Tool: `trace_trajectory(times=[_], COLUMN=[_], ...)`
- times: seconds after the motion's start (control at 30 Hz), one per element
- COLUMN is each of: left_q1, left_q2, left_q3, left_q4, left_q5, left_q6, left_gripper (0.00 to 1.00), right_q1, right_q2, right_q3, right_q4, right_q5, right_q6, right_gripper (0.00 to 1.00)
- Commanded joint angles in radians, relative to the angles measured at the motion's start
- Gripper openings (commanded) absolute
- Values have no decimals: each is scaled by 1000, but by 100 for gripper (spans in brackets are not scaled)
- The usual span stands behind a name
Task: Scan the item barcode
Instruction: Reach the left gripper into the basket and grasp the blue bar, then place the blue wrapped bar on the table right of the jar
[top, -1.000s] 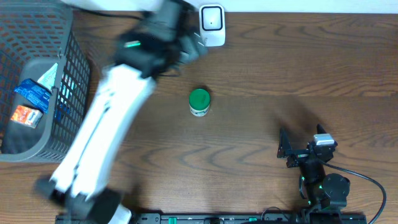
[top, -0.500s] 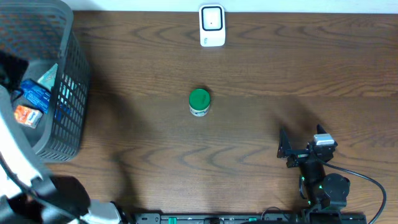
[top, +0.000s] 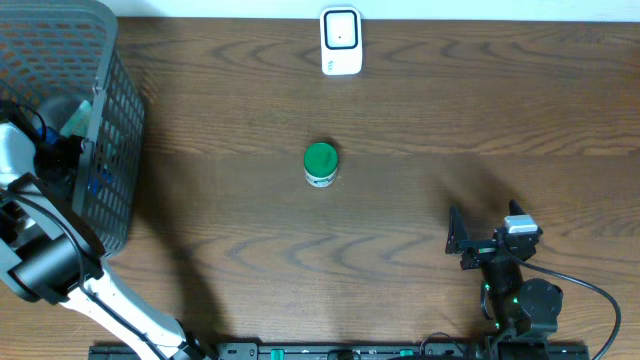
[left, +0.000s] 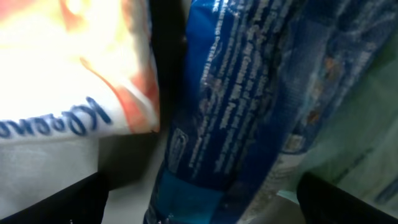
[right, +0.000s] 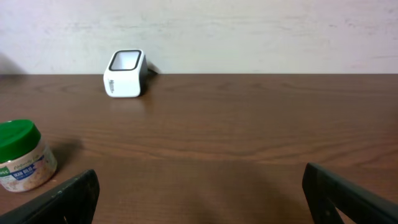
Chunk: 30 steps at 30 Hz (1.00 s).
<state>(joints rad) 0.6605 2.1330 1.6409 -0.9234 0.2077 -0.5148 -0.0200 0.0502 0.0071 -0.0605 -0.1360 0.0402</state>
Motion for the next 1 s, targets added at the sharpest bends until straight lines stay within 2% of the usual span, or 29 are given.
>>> trace_trajectory(times=[0.0, 0.03, 0.07, 0.13, 0.2, 0.3, 0.4, 0.57, 0.73, 0.8, 0.87, 0.93, 0.97], left_q1=[3, 3, 3, 3, 9, 14, 18, 17, -21, -84, -219, -372, -496], left_q2=[85, 98, 107, 107, 59, -15, -127, -482, -837, -920, -978, -984, -969], left_q3=[-10, -10, -10, -10, -8, -7, -6, -4, -4, -4, -5, -5, -8], left_q4=[17, 18, 17, 17, 16, 16, 16, 40, 127, 166, 185, 183, 180], left_q5=[20, 20, 20, 21, 19, 18, 18, 21, 24, 51, 55, 55, 55], left_q6=[24, 24, 24, 24, 24, 24, 24, 19, -42, -44, -43, -43, -42], left_gripper=[98, 100, 82, 31, 24, 8, 7, 7, 7, 7, 7, 7, 7], right_q1=[9, 9, 9, 9, 9, 9, 9, 9, 9, 9, 9, 9, 9], right_q2=[-4, -4, -4, -4, -4, -4, -4, -4, -4, -4, -4, -4, -4], right_q3=[-2, -2, -2, -2, -2, -2, -2, -2, -2, -2, -2, -2, -2], right_q4=[-3, -3, -3, -3, -3, -3, -3, -3, -3, -3, -3, -3, -3], right_q5=[3, 3, 3, 3, 3, 3, 3, 3, 3, 3, 3, 3, 3], right_q6=[-11, -11, -11, -11, -11, -11, -12, -11, -11, -11, -12, -12, -11], right_gripper=[99, 99, 99, 99, 99, 99, 99, 99, 99, 99, 99, 99, 99])
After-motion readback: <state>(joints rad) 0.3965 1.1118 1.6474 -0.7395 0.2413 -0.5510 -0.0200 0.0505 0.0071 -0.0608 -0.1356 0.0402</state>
